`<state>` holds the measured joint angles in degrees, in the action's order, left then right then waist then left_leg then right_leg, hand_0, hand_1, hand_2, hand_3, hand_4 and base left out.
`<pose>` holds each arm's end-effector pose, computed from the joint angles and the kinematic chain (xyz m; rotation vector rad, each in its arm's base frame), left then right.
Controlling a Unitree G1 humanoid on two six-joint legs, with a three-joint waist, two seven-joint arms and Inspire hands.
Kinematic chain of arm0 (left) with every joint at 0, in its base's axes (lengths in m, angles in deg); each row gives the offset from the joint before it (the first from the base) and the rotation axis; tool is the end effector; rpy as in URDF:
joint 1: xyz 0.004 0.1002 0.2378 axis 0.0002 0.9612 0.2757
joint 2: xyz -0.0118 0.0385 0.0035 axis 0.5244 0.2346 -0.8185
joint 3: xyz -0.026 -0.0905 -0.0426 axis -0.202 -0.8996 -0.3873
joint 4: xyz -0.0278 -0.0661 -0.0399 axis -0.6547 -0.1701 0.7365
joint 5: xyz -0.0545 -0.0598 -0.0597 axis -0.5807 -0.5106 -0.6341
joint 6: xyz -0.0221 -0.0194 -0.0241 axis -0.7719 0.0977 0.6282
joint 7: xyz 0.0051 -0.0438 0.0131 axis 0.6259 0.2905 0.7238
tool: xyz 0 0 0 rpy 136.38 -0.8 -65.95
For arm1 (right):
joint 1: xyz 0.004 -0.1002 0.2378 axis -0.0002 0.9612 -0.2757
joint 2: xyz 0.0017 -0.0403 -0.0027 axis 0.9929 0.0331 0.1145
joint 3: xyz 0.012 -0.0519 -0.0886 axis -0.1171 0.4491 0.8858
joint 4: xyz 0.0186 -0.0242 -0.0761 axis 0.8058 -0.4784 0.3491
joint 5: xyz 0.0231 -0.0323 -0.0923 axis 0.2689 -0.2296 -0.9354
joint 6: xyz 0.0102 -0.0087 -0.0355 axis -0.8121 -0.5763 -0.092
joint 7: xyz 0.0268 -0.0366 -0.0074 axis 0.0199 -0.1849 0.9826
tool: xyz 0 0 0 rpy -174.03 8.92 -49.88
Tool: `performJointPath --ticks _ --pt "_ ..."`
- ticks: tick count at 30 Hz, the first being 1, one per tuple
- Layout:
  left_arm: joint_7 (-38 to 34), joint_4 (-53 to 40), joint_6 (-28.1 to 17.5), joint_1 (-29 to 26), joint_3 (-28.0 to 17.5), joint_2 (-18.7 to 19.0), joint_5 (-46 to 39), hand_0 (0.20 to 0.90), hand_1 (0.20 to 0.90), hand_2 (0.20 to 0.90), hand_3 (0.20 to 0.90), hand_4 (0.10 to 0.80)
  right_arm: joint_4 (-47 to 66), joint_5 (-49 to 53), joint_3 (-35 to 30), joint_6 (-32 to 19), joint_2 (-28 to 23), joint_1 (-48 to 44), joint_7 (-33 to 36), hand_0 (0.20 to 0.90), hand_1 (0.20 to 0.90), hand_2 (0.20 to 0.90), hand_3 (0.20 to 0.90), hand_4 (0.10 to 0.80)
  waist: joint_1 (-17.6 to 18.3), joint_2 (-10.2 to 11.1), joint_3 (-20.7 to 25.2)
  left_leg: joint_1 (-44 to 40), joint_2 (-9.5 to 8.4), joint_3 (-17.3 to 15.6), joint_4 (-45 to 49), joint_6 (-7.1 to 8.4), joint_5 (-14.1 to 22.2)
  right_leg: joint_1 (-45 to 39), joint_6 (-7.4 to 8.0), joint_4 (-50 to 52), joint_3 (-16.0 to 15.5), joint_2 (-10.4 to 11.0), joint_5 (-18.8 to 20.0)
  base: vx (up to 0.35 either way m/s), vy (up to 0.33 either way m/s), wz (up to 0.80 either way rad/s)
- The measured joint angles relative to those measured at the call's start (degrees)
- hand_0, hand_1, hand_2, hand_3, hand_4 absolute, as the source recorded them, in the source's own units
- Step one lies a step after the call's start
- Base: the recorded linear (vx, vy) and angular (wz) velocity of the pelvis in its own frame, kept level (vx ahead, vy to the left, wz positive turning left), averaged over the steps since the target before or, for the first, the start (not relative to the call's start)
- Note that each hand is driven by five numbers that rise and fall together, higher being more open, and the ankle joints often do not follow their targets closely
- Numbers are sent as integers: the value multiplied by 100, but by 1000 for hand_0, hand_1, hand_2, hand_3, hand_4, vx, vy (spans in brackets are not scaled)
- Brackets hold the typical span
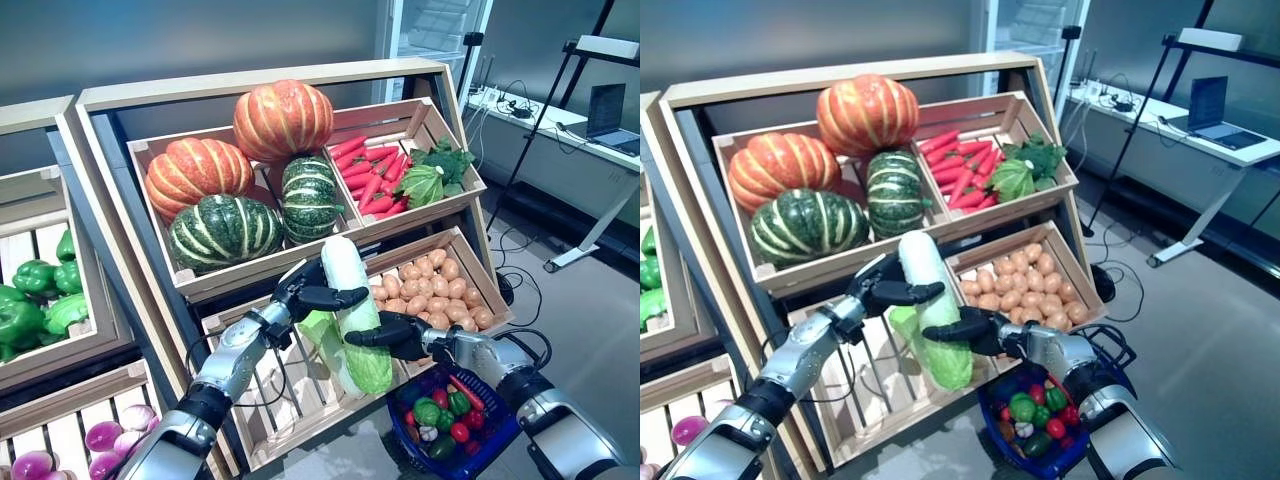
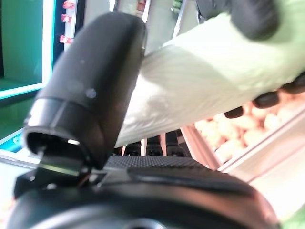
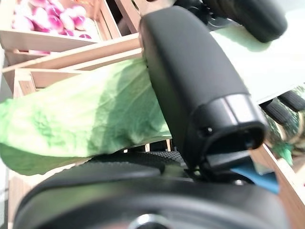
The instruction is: Put vegetables into the basket
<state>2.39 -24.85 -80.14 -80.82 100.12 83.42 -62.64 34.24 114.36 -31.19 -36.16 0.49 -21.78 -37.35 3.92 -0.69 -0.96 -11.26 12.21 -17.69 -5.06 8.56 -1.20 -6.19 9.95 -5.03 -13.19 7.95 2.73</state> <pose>0.2686 0.1851 0.0371 -0.2791 0.1393 -0.5733 0.2718 -0.1978 0.0189 0.3771 0.6925 0.6771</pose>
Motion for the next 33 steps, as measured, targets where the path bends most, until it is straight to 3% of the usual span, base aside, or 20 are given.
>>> performJointPath --ticks 2,6,9,16,19,22,28,33 --pt "136 125 324 12 -114 11 -533 900 900 900 900 800 -151 126 -394 -146 -192 141 184 300 300 300 300 400 -25 3 -16 7 -4 -3 -1 -1 1 12 2 0 4 0 1 0 0 0" --pt "291 687 1183 128 -811 -133 -1765 900 900 900 900 800 -224 131 -814 -477 -583 195 599 300 300 300 300 400 27 6 -41 -10 -4 -75 -1 -2 2 46 -4 1 60 -8 12 13 -12 -8" --pt "389 945 1555 254 -1046 -213 -2207 900 900 900 900 800 -228 131 -923 -647 -672 195 848 300 300 300 300 400 72 31 -57 -47 -1 -152 -2 -5 3 62 -11 1 148 -20 28 5 -15 -13" --pt "535 1027 1880 336 -1157 -227 -2364 900 900 900 900 800 -228 129 -1053 -754 -655 292 1071 300 300 300 300 400 124 142 -124 -70 -5 -179 -3 -4 3 62 -11 0 190 -19 77 3 -6 -3" --pt "523 1026 1624 361 -1165 -203 -2016 900 900 900 900 800 -231 120 -1072 -755 -656 408 1113 300 300 300 300 400 123 142 -124 -71 -5 -181 -3 -4 3 63 -12 0 195 -20 82 0 0 0" --pt "272 1026 1000 362 -1113 -54 -932 900 900 900 900 800 -290 49 -1144 -754 -657 592 1239 300 300 300 300 400 122 142 -123 -69 -10 -181 -3 -4 3 65 -11 0 200 -17 84 0 0 0" --pt "-979 1049 -512 353 -754 868 1940 900 900 900 900 800 -1510 -95 -1976 -799 -657 848 1818 300 300 300 300 400 102 139 -122 -33 -16 -197 -2 -4 3 111 -9 1 211 -15 86 0 0 0" --pt "-1890 1053 -920 119 -87 1700 3842 900 900 900 900 800 -2214 -78 -2261 -972 -683 1146 2060 300 300 300 300 400 63 108 -149 140 -30 -303 35 -5 2 340 -21 24 310 -2 137 -127 -32 -11"
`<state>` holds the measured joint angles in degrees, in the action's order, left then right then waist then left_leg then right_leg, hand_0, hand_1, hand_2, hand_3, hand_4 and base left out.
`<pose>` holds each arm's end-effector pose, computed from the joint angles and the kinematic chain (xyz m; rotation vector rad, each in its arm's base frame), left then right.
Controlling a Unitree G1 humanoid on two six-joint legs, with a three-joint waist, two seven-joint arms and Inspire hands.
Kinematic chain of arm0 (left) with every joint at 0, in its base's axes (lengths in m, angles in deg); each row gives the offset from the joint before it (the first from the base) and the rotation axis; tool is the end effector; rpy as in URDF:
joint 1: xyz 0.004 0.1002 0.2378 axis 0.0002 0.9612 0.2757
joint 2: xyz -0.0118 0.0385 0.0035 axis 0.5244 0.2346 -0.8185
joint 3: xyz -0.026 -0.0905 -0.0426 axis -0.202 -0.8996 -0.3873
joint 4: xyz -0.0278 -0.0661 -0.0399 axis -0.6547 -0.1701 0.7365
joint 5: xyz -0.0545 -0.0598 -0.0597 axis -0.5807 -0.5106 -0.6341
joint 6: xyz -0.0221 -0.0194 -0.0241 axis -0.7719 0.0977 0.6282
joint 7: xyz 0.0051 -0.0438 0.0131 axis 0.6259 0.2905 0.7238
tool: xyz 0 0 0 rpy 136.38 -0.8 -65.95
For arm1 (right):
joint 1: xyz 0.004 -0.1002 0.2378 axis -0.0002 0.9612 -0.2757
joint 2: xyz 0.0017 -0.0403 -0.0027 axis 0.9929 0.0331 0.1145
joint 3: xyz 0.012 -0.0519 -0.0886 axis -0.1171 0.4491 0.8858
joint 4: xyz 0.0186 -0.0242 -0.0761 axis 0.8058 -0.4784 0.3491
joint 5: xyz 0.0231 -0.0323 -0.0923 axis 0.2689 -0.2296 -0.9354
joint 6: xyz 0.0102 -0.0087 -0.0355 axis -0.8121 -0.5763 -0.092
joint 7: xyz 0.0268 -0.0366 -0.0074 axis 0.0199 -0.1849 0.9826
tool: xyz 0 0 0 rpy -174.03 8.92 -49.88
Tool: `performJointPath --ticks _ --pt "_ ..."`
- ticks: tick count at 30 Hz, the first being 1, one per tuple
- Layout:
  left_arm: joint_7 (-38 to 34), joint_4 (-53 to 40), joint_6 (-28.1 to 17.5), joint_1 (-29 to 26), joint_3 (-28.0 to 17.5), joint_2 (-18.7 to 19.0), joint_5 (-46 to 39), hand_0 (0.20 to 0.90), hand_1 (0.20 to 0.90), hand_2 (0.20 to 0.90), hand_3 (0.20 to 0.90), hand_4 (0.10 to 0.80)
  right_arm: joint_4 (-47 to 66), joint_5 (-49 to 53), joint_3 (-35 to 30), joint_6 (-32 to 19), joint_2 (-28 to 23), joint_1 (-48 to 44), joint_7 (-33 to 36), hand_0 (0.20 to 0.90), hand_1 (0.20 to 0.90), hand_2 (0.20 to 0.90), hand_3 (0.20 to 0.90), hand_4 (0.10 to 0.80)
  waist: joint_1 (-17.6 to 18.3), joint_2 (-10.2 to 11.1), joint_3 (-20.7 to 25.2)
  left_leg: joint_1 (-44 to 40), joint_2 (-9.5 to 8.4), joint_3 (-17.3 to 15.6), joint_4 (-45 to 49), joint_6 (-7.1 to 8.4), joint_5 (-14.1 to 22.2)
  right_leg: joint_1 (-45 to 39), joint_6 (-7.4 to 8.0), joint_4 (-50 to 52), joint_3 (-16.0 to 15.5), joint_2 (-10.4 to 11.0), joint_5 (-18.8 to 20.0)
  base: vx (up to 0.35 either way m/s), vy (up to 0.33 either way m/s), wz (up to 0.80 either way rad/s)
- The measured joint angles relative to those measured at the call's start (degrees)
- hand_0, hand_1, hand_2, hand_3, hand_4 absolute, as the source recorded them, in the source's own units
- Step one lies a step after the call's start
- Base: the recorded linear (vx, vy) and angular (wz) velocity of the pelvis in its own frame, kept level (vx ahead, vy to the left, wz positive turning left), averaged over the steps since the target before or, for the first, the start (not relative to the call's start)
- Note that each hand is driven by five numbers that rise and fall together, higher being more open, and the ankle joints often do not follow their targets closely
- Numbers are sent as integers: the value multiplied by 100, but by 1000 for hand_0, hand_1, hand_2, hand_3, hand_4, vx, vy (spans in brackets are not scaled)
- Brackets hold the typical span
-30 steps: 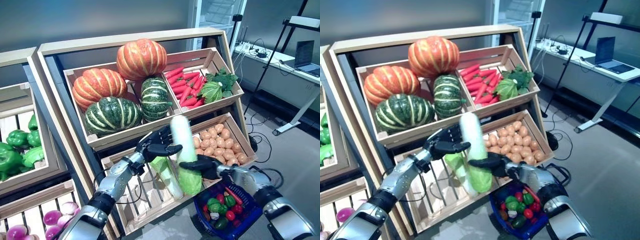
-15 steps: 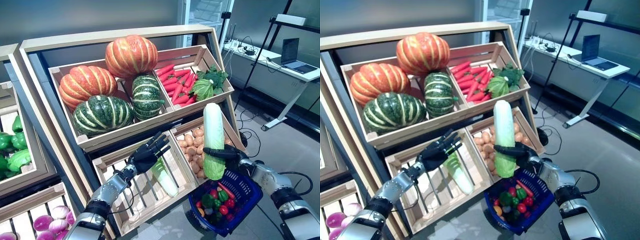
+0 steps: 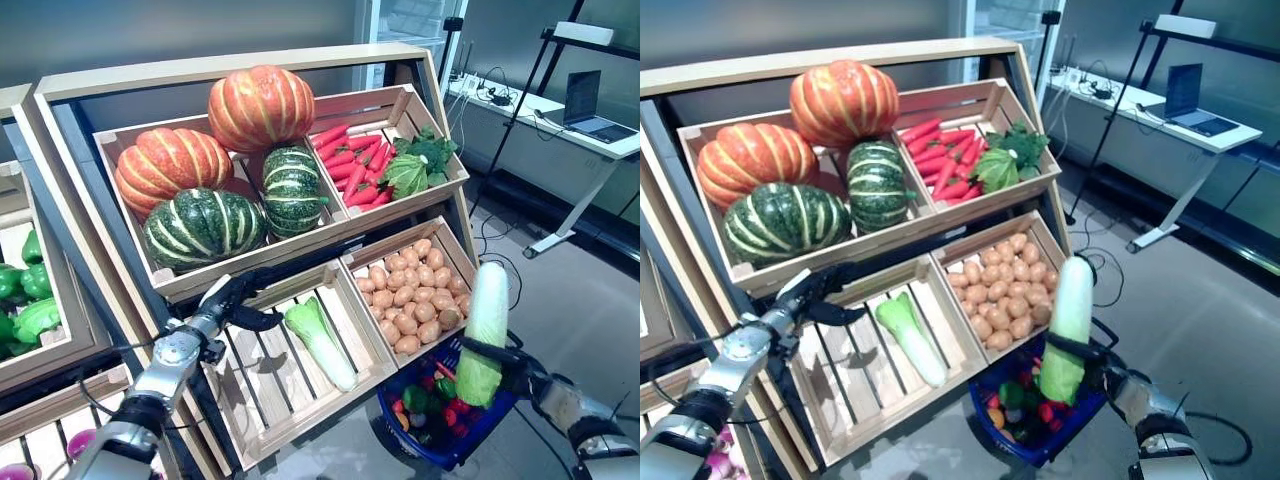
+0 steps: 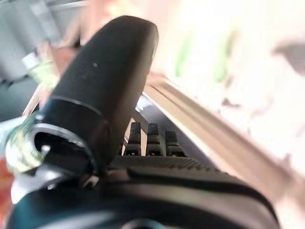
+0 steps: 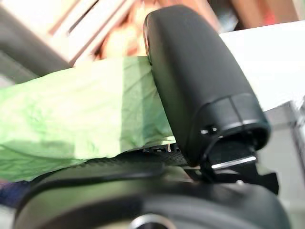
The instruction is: Put vegetables into the basket
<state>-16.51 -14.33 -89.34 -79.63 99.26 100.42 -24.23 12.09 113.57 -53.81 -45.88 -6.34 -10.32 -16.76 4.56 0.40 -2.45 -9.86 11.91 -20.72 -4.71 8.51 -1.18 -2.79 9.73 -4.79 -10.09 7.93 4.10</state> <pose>0.2523 0.2844 0.0483 0.6770 0.2319 -0.1753 0.1889 -0.3199 -0.0235 0.4316 0.7744 -0.3215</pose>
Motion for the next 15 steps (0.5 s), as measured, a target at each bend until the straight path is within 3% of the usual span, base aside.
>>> performJointPath --ticks 3,8,10,12,15 --pt "-629 117 -198 -642 625 238 832 900 900 900 900 800 -215 320 -5 -76 -5 -25 226 300 300 300 300 400 -32 -55 -182 444 13 44 248 -33 4 425 -28 200 8 35 27 -322 -50 2" --pt "-1763 302 -621 -2306 1716 548 2201 900 900 900 900 800 -641 937 -6 -269 -28 -861 392 300 300 300 300 400 65 -192 -1194 1479 69 328 1149 -135 109 1244 -118 866 -24 167 -1 -242 -24 13" --pt "-2108 367 -654 -2780 1984 589 2628 900 900 900 900 800 -807 1024 -6 -277 -29 -1212 404 300 300 300 300 400 68 -208 -1521 1796 138 353 1618 -155 261 1527 -164 1190 13 188 -51 -119 7 -4" --pt "-2562 492 -665 -3377 2534 653 3125 900 900 900 900 800 -946 1167 -3 -297 -45 -1539 404 300 300 300 300 400 107 -216 -1811 2287 235 456 2318 -195 505 1952 -207 1731 31 238 -216 -115 13 -4" --pt "-2920 488 -690 -3785 2854 686 3500 900 900 900 900 800 -1024 1233 57 -298 -139 -1776 403 300 300 300 300 400 103 -222 -2047 2700 287 544 2885 -242 693 2379 -262 2324 61 342 -430 -72 21 2"
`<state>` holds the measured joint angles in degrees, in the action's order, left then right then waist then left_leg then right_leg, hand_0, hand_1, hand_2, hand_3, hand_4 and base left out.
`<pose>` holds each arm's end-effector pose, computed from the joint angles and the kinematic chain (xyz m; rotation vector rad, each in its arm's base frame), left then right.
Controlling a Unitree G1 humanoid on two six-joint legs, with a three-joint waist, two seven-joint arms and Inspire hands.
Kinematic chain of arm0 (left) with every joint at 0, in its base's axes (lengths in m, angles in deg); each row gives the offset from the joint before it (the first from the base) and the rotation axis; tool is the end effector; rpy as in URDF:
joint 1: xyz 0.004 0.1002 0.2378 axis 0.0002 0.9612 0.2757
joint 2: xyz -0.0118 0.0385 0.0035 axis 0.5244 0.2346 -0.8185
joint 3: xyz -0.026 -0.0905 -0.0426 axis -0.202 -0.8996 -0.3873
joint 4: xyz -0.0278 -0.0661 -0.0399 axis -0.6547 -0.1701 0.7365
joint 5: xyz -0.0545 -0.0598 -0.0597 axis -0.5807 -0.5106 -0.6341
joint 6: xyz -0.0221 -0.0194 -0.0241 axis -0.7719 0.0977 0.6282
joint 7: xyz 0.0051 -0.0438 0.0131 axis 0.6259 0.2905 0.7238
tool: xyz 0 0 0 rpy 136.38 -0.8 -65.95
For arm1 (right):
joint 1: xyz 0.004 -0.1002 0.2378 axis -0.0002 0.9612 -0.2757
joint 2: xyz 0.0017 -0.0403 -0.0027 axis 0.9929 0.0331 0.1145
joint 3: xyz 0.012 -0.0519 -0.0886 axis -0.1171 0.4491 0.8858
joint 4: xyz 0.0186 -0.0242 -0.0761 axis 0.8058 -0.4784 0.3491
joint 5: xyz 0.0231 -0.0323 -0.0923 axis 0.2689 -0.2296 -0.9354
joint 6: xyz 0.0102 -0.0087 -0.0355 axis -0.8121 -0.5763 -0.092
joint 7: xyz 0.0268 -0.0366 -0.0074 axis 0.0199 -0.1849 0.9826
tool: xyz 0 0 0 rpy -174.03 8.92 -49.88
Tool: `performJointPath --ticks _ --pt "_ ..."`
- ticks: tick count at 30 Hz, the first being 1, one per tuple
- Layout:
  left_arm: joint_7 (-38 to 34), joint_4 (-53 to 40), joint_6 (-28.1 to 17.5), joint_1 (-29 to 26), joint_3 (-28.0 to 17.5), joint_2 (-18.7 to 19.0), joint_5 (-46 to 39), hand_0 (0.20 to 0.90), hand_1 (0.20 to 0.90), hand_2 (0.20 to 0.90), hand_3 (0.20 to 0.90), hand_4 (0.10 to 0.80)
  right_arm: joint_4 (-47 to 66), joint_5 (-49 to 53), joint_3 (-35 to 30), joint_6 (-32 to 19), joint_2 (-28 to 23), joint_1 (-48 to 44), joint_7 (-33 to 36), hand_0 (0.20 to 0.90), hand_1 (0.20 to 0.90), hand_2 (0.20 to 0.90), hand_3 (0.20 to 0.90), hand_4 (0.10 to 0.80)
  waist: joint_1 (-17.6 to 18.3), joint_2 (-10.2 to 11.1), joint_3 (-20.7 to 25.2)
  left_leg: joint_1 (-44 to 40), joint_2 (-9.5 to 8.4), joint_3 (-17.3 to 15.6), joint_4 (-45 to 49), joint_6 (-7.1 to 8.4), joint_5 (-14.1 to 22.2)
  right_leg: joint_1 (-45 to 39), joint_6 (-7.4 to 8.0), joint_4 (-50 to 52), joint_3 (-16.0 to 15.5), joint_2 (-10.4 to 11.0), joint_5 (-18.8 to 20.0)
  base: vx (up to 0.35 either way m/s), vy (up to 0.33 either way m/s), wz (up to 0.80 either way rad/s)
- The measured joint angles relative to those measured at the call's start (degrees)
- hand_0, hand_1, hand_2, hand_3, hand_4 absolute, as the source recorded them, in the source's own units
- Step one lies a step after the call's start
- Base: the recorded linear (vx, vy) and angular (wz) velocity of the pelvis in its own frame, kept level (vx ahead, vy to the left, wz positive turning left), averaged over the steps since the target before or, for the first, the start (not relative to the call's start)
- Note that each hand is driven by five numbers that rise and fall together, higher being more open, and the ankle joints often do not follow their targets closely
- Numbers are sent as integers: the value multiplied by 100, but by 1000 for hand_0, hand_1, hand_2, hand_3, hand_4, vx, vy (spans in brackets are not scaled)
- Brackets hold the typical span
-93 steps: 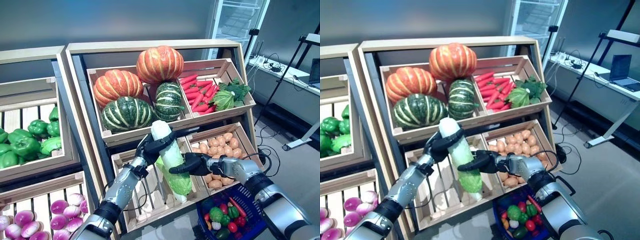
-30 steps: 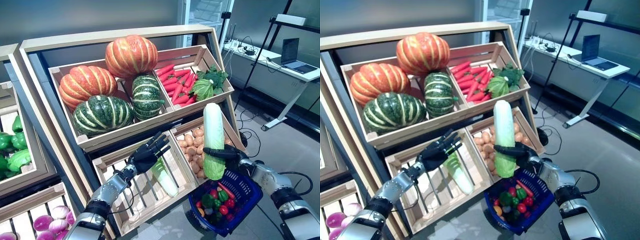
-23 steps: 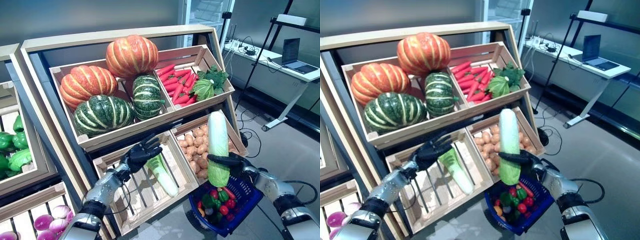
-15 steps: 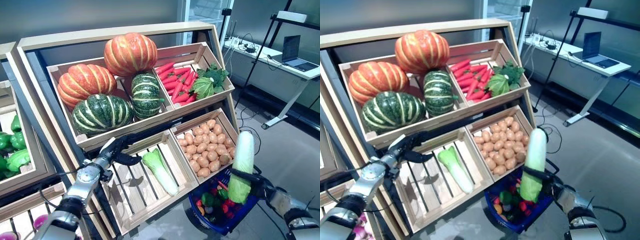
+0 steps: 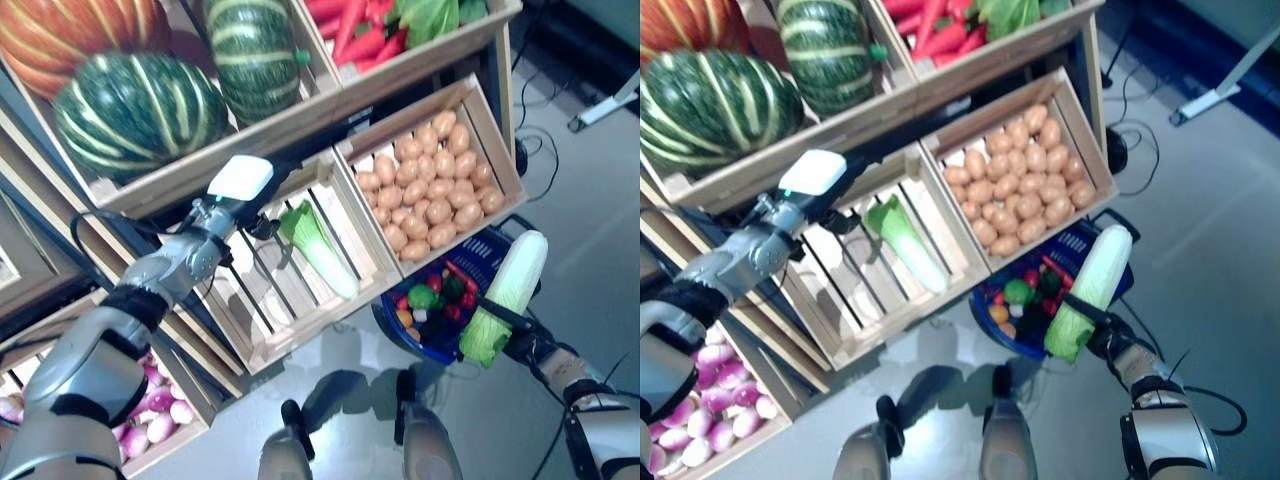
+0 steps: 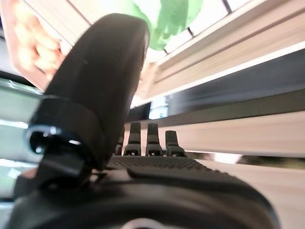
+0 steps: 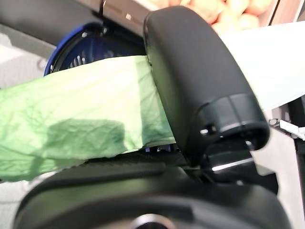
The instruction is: Put vegetables into the basket
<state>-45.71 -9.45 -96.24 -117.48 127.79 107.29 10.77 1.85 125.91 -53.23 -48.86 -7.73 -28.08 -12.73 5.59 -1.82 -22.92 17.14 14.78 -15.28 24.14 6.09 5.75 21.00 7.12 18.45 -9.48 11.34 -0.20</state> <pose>0.3389 0.2298 0.1804 1.5942 -0.5778 -0.1054 0.2555 -0.3174 0.0282 0.6134 0.5163 -0.4038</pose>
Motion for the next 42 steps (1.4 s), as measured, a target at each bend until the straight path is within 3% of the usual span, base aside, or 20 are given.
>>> performJointPath --ticks 5,12,18,22,23,26,27,42 --pt "-475 -93 129 -670 677 278 548 900 900 900 900 800 -310 122 121 61 -220 -506 6 300 300 300 300 400 -15 -7 -249 944 65 261 1461 -85 598 1027 -2 1674 116 388 -662 -11 11 6" --pt "-675 -612 473 -1265 1483 637 657 900 900 900 900 800 -627 126 257 382 -598 -1053 183 300 300 300 300 400 -91 -86 -326 1979 103 526 3093 -148 1254 2075 3 3434 280 789 -1396 -16 30 13" --pt "-681 -1025 800 -1624 1975 783 768 900 900 900 900 800 -655 241 312 568 -893 -1407 291 300 300 300 300 400 -181 -188 -395 2635 125 676 3999 -172 1543 2734 -7 4432 447 1025 -1782 -3 19 13" --pt "-694 -1106 986 -1853 1988 790 771 900 900 900 900 800 -659 383 312 647 -972 -1561 358 300 300 300 300 400 -185 -205 -404 3105 219 752 4429 -186 1605 3148 -51 4888 477 1096 -1913 -18 -2 11" --pt "-705 -1103 997 -1906 1988 794 773 900 900 900 900 800 -665 384 315 662 -983 -1615 409 462 462 462 462 508 -184 -209 -406 3191 224 764 4525 -193 1623 3242 -58 4978 500 1111 -1937 -28 4 4" --pt "-778 -1111 998 -2092 2148 833 806 900 900 900 900 800 -714 561 364 737 -1004 -1760 521 512 512 512 512 541 -185 -222 -412 3398 236 807 4822 -225 1739 3477 -50 5275 608 1132 -2023 0 0 0" --pt "-804 -1108 1000 -2153 2174 835 831 900 900 900 900 800 -714 576 365 757 -1006 -1811 537 900 900 900 900 800 -178 -234 -416 3509 246 844 4916 -225 1759 3569 -57 5352 616 1134 -2038 0 0 0" --pt "-995 -1109 1180 -2526 2438 879 1224 900 900 900 900 800 -653 1291 358 968 -1140 -1996 842 900 900 900 900 800 -177 -244 -422 4615 633 1047 6056 -232 2013 4653 -173 6495 791 1168 -2356 -3 -5 0"
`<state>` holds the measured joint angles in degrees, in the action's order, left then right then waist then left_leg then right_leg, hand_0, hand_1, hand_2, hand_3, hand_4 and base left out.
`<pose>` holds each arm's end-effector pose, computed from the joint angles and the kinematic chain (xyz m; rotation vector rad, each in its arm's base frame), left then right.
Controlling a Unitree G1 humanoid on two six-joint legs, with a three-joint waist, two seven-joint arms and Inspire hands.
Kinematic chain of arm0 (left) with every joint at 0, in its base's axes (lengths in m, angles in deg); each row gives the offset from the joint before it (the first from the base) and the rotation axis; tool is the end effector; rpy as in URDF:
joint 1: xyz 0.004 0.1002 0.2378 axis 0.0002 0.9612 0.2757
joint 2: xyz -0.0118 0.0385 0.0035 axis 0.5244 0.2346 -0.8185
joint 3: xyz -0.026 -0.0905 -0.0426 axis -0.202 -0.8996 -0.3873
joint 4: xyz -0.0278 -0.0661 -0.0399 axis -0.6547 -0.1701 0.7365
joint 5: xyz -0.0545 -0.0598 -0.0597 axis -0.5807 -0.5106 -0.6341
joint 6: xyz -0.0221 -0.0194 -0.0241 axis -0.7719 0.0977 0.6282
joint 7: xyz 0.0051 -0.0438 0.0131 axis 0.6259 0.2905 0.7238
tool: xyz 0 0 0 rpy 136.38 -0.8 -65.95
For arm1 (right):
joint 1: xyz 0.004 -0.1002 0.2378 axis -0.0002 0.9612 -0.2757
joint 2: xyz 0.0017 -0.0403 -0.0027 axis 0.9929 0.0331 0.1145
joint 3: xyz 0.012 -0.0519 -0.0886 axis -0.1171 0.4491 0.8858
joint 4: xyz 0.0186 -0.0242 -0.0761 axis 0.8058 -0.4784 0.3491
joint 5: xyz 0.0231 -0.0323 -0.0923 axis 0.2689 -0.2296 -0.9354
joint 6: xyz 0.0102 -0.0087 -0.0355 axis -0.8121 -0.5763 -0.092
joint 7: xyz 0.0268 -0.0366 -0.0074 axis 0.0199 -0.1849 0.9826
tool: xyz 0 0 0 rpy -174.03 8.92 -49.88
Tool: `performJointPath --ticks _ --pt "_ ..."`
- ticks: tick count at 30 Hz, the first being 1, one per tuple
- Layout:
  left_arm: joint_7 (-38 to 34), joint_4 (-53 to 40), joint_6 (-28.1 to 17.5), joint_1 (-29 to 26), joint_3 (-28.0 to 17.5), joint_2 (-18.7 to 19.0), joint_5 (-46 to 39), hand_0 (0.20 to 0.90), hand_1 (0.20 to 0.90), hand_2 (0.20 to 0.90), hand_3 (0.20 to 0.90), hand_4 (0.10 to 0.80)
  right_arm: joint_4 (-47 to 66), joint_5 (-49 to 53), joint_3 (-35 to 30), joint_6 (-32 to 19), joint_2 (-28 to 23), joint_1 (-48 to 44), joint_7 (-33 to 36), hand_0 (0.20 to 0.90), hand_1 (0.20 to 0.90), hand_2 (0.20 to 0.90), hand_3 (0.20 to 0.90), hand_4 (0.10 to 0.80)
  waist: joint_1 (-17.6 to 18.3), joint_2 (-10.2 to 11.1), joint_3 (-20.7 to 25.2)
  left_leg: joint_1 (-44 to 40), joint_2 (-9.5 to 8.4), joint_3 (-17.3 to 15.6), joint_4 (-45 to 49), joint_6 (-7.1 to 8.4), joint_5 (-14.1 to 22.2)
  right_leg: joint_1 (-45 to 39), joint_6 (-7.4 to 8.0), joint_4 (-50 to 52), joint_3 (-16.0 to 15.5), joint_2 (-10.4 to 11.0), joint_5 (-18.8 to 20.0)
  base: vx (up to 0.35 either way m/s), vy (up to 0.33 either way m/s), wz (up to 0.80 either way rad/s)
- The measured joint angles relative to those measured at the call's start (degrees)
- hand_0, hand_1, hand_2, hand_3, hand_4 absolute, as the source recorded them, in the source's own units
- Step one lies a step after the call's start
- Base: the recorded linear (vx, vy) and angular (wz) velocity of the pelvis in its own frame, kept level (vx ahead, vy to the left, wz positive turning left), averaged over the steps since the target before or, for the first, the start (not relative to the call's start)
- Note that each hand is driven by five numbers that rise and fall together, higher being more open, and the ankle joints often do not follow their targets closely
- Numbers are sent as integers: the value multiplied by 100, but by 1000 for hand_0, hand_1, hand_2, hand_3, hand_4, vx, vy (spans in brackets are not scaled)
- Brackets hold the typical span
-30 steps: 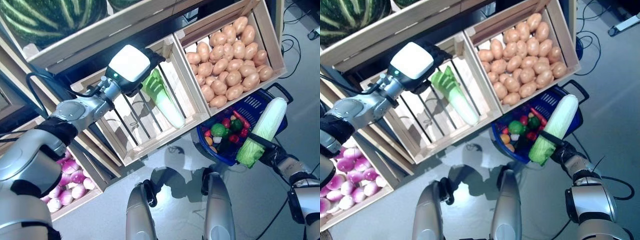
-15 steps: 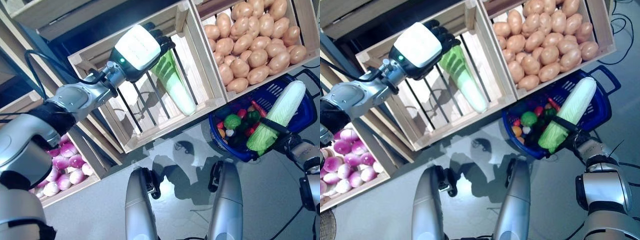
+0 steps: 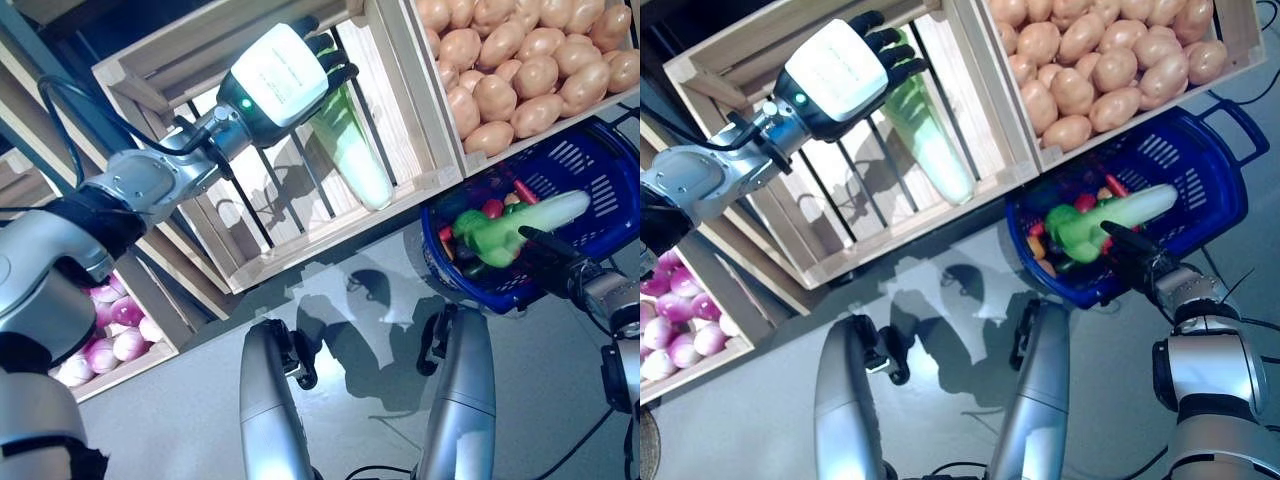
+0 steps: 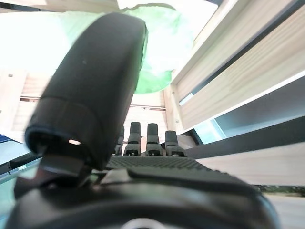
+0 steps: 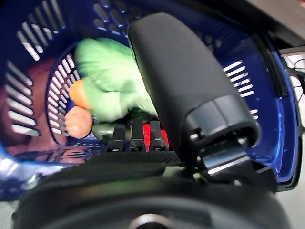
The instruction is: Put vegetables into the basket
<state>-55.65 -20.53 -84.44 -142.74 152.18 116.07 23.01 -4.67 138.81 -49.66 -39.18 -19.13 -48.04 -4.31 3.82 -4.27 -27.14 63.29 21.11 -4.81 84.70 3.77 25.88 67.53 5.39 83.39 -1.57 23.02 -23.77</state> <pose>0.3418 0.2012 0.2833 2.0981 -1.0664 0.0801 0.2975 -0.3471 0.1371 0.7765 0.3447 -0.4953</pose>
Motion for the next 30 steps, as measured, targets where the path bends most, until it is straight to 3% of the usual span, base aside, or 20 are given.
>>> performJointPath --ticks 7,13,20,27,30 --pt "209 -51 9 -173 242 53 45 900 900 900 900 800 248 177 0 -10 -289 -5 -44 900 900 900 900 800 13 9 4 428 176 94 480 -41 130 410 20 378 78 0 -55 -4 -12 -4" --pt "463 -103 0 -236 443 72 130 900 900 900 900 800 390 194 -1 -86 -314 50 -304 900 900 900 900 800 89 33 8 622 219 171 678 -63 204 560 1 503 87 0 -54 22 -32 -3" --pt "895 8 0 -438 449 80 228 900 900 900 900 800 949 398 -5 -326 -301 478 -938 900 900 900 900 800 179 193 11 942 350 295 1043 -64 332 875 -34 769 106 -13 -59 8 -29 -9" --pt "1158 287 -18 -691 558 52 289 900 900 900 900 800 1545 411 -5 -442 -292 746 -1085 900 900 900 900 800 310 315 39 1261 393 444 1335 -44 399 1171 -64 1018 138 -27 -103 -4 -15 -3" --pt "1283 516 -20 -803 564 -92 275 900 900 900 900 800 1686 410 1 -441 -287 767 -1105 900 900 900 900 800 335 366 34 1338 493 467 1473 -47 472 1288 -69 1098 151 -49 -93 1 -10 -15"
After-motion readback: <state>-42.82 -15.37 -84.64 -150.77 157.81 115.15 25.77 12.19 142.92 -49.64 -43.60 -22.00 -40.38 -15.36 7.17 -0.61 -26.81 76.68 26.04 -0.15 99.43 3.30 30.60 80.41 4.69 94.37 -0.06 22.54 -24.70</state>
